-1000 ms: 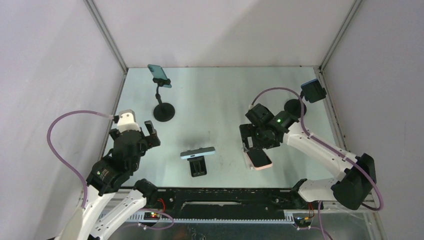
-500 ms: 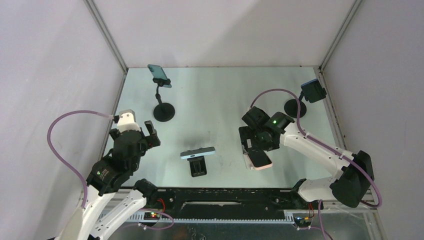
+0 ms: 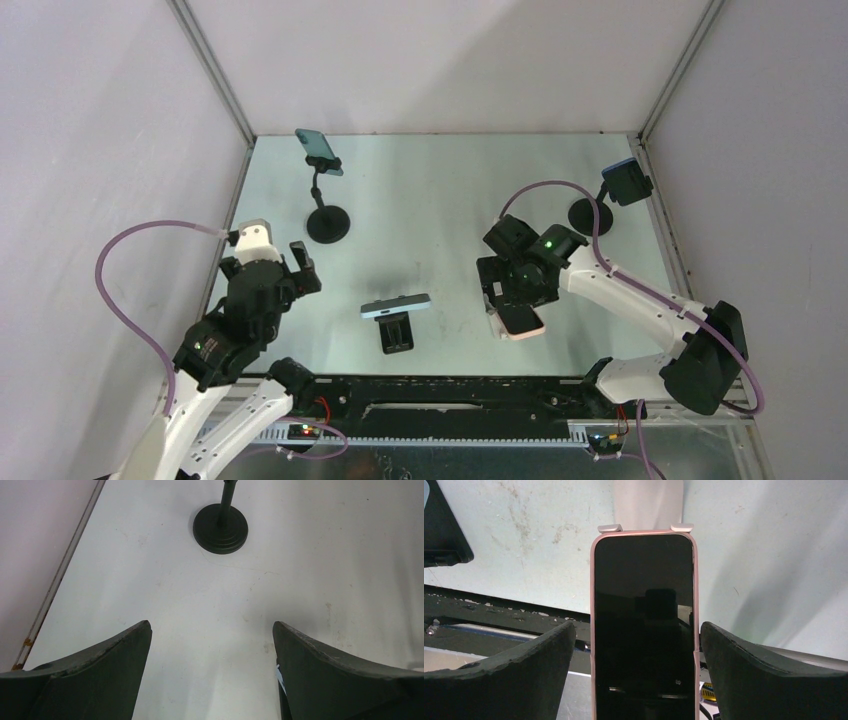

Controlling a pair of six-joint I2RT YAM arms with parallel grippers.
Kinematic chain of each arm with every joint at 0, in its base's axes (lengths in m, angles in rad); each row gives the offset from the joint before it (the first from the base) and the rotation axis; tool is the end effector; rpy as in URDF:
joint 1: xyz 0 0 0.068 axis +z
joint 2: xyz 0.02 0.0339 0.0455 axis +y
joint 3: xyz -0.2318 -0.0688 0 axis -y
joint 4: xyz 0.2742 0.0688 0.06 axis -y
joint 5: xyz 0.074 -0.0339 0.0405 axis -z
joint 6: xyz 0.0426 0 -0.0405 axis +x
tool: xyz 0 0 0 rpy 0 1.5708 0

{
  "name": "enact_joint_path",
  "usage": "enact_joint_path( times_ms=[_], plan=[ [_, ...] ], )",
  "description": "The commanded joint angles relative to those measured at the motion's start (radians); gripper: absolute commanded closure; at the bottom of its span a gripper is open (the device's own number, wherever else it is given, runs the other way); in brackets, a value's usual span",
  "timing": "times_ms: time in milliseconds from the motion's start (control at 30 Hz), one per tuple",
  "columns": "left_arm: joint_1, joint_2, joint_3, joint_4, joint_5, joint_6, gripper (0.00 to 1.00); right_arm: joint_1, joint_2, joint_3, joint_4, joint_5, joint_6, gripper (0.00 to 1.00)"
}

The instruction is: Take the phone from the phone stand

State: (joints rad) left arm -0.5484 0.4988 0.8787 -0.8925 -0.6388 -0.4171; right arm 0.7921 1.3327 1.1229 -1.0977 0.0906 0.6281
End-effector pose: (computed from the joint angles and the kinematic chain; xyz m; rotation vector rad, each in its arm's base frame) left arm 0.1354 -0.0529 0.3287 -0.2470 1.9602 0.0417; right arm 0.1968 0.1940 0.2279 -0.2186 2.8713 0.1496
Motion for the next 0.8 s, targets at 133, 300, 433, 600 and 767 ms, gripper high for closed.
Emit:
enact_joint_path(
  times_ms=[133,300,433,600,767],
  plan=[
    [0.009,-0.003,-0.006,0.035,0.014,0.021,0.02,0.014,0.018,0.005,-0.033,0.02,-0.005,0.02],
    [0.008,-0.002,-0.006,0.036,0.016,0.023,0.02,0.019,0.031,0.004,-0.042,0.031,-0.006,0.02],
    [0.008,-0.002,-0.006,0.036,0.017,0.023,0.02,0.021,0.038,-0.008,-0.031,0.02,-0.008,0.02],
    [0.008,-0.001,-0.006,0.038,0.02,0.024,0.02,0.026,0.043,-0.019,-0.022,0.007,-0.007,0.03],
    [0.008,-0.001,-0.006,0.037,0.021,0.024,0.02,0.031,0.045,-0.02,-0.021,0.006,-0.008,0.06]
  ],
)
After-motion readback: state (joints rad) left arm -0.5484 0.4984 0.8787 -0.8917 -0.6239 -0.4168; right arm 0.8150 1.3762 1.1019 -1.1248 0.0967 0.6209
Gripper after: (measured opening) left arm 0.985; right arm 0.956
